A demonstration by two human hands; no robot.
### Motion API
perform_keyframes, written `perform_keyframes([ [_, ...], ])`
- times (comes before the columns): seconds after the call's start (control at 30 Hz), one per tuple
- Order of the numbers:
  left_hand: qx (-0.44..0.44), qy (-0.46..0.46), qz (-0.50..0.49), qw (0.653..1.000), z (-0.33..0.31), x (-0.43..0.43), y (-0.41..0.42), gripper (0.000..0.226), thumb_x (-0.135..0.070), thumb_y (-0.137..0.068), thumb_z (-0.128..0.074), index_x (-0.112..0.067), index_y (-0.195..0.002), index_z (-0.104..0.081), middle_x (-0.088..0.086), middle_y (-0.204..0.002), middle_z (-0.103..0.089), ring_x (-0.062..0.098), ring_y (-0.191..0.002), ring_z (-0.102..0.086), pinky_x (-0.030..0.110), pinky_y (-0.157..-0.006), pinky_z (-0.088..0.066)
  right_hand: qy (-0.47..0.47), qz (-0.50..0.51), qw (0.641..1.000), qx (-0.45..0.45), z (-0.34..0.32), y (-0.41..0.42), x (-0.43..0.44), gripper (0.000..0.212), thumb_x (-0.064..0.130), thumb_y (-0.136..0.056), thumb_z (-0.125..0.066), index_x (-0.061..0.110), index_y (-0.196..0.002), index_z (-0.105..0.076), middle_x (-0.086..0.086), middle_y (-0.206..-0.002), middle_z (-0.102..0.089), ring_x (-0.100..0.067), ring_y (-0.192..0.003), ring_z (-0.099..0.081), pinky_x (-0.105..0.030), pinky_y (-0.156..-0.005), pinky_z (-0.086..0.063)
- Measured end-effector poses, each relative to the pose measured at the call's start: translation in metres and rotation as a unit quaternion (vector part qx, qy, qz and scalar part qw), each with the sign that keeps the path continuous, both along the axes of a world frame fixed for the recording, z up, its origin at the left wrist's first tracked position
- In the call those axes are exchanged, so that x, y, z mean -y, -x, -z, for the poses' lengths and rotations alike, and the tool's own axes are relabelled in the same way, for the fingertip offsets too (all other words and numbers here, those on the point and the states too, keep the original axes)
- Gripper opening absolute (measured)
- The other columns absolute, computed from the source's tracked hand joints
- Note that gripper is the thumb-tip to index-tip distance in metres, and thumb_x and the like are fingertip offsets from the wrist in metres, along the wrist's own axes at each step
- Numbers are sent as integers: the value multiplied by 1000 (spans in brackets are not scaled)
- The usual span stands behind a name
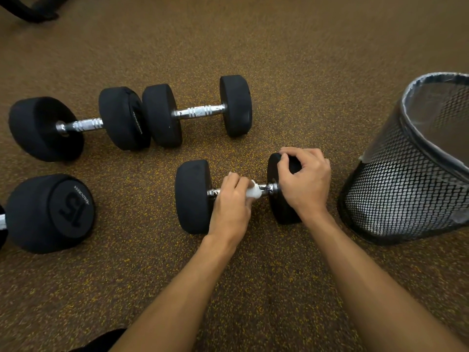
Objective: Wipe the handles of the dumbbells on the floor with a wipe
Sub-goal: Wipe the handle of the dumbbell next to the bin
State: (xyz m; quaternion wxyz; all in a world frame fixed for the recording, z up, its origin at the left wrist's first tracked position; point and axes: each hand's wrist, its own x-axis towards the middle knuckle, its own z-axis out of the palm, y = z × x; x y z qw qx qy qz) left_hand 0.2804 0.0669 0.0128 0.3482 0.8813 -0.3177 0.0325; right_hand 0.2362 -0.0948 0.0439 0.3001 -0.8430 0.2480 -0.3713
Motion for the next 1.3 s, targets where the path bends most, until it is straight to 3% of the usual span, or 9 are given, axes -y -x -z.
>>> perform_keyframes([
  [0.13,20,24,7,999,8,2,-3,32,-2,-82,-83,-8,-110,-68,7,-110,-58,29,-108,-58,45,-91,-53,-9,4,1000,7,0,-1,0,18,30,-93,-66,27,-102,-81,10,-99,-77,-15,-103,-65,-41,-97,-45],
  [0.3,23,37,-18,999,13,0,1,32,2,-83,-82,-7,-110,-69,9,-110,-61,36,-116,-61,50,-103,-52,-8,4,1000,4,1,-2,1,20,32,-93,-64,27,-102,-82,11,-100,-77,-14,-103,-65,-39,-97,-45],
  [0.37,26,41,-6,999,15,5,-1,28,1,-85,-80,-6,-110,-71,8,-109,-62,32,-114,-63,50,-109,-49,-7,1,1000,5,1,-2,1,20,32,-94,-64,27,-102,-82,11,-100,-77,-14,-103,-65,-38,-96,-45],
  [0.47,35,101,-1,994,24,3,1,23,-1,-91,-77,-3,-114,-77,6,-111,-69,16,-105,-65,42,-129,-26,-5,-1,1000,4,1,-2,1,19,31,-94,-65,28,-102,-81,12,-100,-77,-13,-103,-65,-34,-95,-41],
  [0.57,53,87,-16,995,27,1,2,22,-14,-102,-66,-10,-121,-78,2,-116,-72,14,-109,-65,45,-131,-21,-3,4,1000,2,0,-2,1,18,31,-94,-65,28,-101,-81,13,-100,-77,-11,-103,-65,-35,-96,-41],
  [0.7,49,-35,-7,998,8,10,-8,31,-26,-109,-52,-14,-126,-75,3,-115,-70,24,-116,-60,50,-127,-26,-9,-2,1000,7,-1,0,0,18,29,-94,-65,28,-101,-81,13,-100,-77,-12,-103,-65,-37,-96,-43],
  [0.8,15,-72,15,997,0,14,-13,34,-28,-108,-50,-14,-129,-74,3,-115,-61,24,-113,-51,47,-112,-40,-22,-6,1000,17,-2,2,0,17,26,-93,-66,26,-101,-81,12,-100,-77,-14,-103,-66,-40,-98,-47],
  [1.13,-59,35,15,998,-12,34,-15,13,-20,-94,-79,-14,-106,-81,-3,-98,-59,14,-94,-56,29,-84,-48,-28,-2,999,24,-3,0,1,18,25,-91,-66,24,-99,-82,16,-97,-74,-16,-100,-67,-52,-95,-54],
  [1.3,-56,44,46,996,-6,37,-18,8,-17,-95,-78,-15,-102,-80,-3,-101,-61,14,-91,-59,35,-84,-55,-27,-3,999,20,-3,-1,2,18,25,-91,-66,24,-99,-82,14,-97,-76,-15,-101,-67,-53,-95,-54],
])
